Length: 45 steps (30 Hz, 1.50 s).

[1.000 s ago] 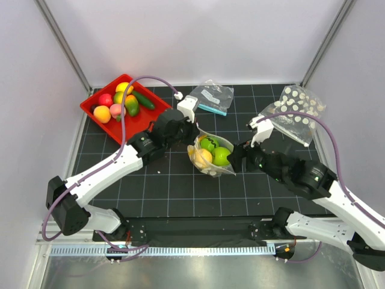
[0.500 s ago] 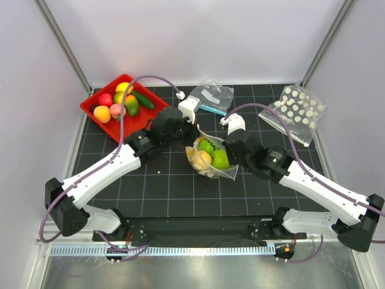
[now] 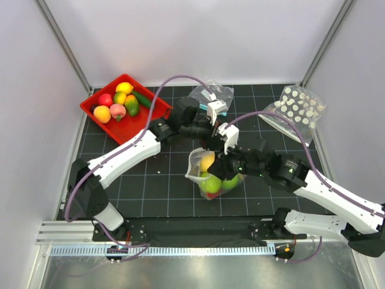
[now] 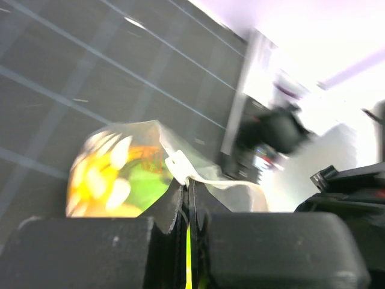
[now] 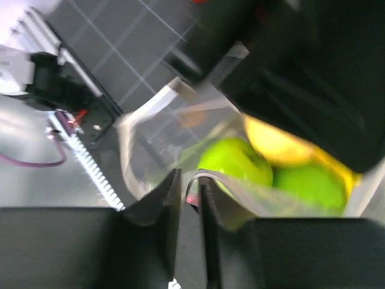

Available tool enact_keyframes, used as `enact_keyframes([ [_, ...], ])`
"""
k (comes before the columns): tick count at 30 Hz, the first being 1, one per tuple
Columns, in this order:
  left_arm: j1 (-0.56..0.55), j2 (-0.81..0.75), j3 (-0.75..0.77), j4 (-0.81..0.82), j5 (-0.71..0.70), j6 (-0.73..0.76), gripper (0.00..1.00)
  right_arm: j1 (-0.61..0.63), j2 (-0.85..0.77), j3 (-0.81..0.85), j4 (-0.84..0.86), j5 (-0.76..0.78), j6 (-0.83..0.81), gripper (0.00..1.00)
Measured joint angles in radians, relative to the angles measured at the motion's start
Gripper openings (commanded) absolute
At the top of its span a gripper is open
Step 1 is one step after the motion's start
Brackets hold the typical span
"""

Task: Place the food in the zip-top bag and seal the zipper
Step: Adjust the zipper food storage bag at the center of the board, then zip the zipper food storage bag at the center of the board.

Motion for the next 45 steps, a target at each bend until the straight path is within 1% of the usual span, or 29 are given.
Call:
enact_keyframes([
  [1,0.0,0.021,0.0,0.008,0.049,-0.012,0.0,0.0,-0.009,0.0,0.008,-0.017,0.008,0.53],
  [2,0.0,0.042,0.0,0.014,0.093,-0.024,0.0,0.0,-0.016,0.0,0.017,-0.034,0.022,0.63],
  [4,0.0,0.072,-0.002,0.016,0.156,-0.034,0.0,0.0,-0.028,-0.001,0.041,-0.057,0.023,0.72],
  [8,0.0,0.082,-0.037,0.028,0.221,-0.021,0.0,0.0,-0.055,-0.027,0.087,-0.05,0.027,0.71],
  [11,0.005,0.082,-0.057,0.027,0.227,0.014,0.0,0.001,-0.08,-0.06,0.098,0.0,0.023,0.69],
  [15,0.007,0.081,-0.077,0.024,0.227,0.055,0.0,0.001,-0.142,-0.118,0.131,0.099,0.015,0.64],
  [25,0.007,0.071,-0.09,0.024,0.23,0.105,0.0,-0.001,-0.318,-0.17,0.143,0.322,-0.023,0.62],
  [30,0.006,0.063,-0.099,0.025,0.235,0.127,0.0,-0.025,-0.313,-0.171,0.129,0.391,-0.043,0.6],
  [32,0.002,0.053,-0.116,0.026,0.229,0.147,0.0,-0.06,-0.287,-0.171,0.122,0.398,-0.045,0.6],
  [34,-0.005,0.037,-0.137,0.027,0.215,0.165,0.0,-0.16,-0.255,-0.172,0.123,0.345,-0.045,0.6],
  [36,-0.014,0.013,-0.167,0.032,0.208,0.194,0.0,-0.303,-0.232,-0.178,0.133,0.262,-0.042,0.61],
  [38,-0.023,-0.017,-0.203,0.037,0.203,0.238,0.0,-0.461,-0.206,-0.203,0.163,0.137,-0.035,0.61],
  [42,-0.031,-0.083,-0.261,0.046,0.18,0.339,0.0,-0.719,-0.186,-0.281,0.25,-0.179,-0.002,0.62],
  [45,-0.031,-0.131,-0.296,0.058,0.179,0.397,0.0,-0.834,-0.187,-0.379,0.405,-0.449,0.052,0.62],
])
